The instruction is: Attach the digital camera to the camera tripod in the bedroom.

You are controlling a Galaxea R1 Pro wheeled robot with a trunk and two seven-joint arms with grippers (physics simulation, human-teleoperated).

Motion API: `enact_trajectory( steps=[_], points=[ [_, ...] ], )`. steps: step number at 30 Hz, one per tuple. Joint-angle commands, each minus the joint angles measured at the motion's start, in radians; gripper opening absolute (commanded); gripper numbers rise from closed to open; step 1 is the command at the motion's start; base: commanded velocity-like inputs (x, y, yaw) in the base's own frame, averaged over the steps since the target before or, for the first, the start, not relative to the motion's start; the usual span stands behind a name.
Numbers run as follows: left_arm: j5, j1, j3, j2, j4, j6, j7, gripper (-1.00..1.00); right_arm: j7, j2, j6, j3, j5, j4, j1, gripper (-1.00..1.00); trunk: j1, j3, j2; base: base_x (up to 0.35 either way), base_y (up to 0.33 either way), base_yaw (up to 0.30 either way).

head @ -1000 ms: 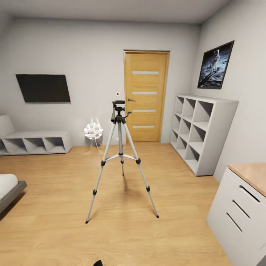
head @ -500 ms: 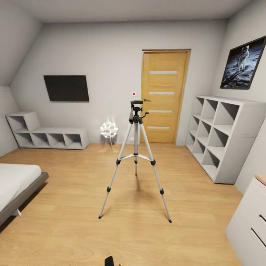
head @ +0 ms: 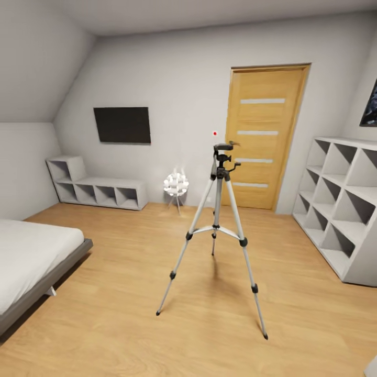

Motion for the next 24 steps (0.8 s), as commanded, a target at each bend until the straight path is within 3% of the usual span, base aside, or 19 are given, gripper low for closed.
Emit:
enact_trajectory(
  steps=[1,10,24],
  points=[
    [0.0,0.001,0.001,0.0,-0.005,0.008,0.0,1.0,-0.001,0.0,-0.001,0.0,-0.001,0.0,0.0,1.0,0.001,-0.001,0.0,0.247,-0.014,0.276],
    [0.0,0.001,0.002,0.0,-0.005,0.008,0.0,1.0,-0.001,0.0,0.0,0.0,0.0,0.0,0.0,1.0,0.001,-0.001,0.0,0.175,-0.037,0.276],
    [0.0,0.001,0.002,-0.001,-0.005,0.007,0.0,1.0,-0.001,0.0,-0.001,0.0,0.0,0.0,0.0,1.0,0.001,-0.001,0.0,0.021,-0.005,0.272]
  ],
)
